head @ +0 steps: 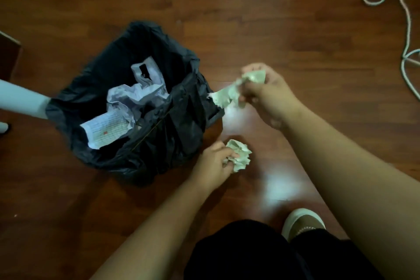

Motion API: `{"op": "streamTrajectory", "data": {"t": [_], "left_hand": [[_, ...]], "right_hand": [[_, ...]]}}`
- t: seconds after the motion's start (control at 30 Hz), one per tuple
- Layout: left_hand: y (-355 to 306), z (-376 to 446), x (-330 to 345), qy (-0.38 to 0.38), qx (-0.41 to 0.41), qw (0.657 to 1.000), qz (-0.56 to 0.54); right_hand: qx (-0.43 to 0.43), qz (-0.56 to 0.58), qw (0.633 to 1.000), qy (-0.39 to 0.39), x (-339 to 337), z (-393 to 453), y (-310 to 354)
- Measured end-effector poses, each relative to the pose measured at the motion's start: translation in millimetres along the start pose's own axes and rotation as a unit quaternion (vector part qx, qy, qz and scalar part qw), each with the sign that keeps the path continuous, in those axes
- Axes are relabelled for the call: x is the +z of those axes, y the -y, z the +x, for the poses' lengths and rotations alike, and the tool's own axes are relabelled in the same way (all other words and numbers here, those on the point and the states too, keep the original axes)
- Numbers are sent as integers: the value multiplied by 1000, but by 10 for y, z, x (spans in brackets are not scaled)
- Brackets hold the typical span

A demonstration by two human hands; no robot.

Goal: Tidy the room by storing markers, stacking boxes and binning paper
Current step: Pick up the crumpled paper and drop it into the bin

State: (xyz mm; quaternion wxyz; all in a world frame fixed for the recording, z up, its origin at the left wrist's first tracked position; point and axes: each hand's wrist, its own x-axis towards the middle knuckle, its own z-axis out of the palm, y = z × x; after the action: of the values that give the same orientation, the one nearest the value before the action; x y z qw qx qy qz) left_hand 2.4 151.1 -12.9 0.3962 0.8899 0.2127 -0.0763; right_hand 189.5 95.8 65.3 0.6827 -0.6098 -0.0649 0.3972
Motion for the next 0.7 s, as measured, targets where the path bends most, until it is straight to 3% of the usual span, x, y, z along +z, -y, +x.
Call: {"op": "streamTrajectory", "data": {"t": [0.07, 0.17, 0.27, 0.33, 0.4, 0.43, 0.47, 0.5, 0.53, 0.57, 0.6, 0.63, 0.7], "left_hand": [[-329, -256, -387, -86, 57, 994, -36], [-628, -745, -1098, -238, 129, 963, -1], [-570, -1061, -1751, -390, 102, 911, 89], [-436, -1075, -2037, -387, -4, 911, 142], [-306, -980, -2159, -247, -162, 938, 181], [-238, -930, -2152, -169, -219, 941, 194], [-177, -910, -2121, -135, -245, 940, 195], [-138, -924, -2085, -147, -244, 940, 189], [-90, -959, -2069, -213, -228, 934, 173], [-53, -1010, -2074, -302, -214, 918, 144], [5, -1059, -2083, -376, -217, 895, 107], [70, -1092, -2095, -418, -241, 874, 54], [177, -1087, -2129, -390, -328, 851, -130]], "right_hand": [[-58, 39, 996, 63, 352, 23, 546], [-81, 23, 981, 173, 824, -25, 956], [-98, -80, 958, 257, 1252, -124, 900], [-104, -134, 947, 274, 1472, -166, 776], [-104, -263, 914, 291, 1671, -168, 677], [-104, -377, 864, 316, 1745, -147, 648], [-94, -512, 781, 345, 1794, -94, 623], [-78, -621, 689, 365, 1811, -40, 615], [-67, -685, 623, 372, 1804, -5, 652], [-65, -704, 601, 373, 1776, 29, 730], [-66, -689, 619, 371, 1737, 51, 851], [-71, -646, 669, 360, 1695, 74, 990], [-122, -542, 784, 278, 1626, 161, 1192]]}}
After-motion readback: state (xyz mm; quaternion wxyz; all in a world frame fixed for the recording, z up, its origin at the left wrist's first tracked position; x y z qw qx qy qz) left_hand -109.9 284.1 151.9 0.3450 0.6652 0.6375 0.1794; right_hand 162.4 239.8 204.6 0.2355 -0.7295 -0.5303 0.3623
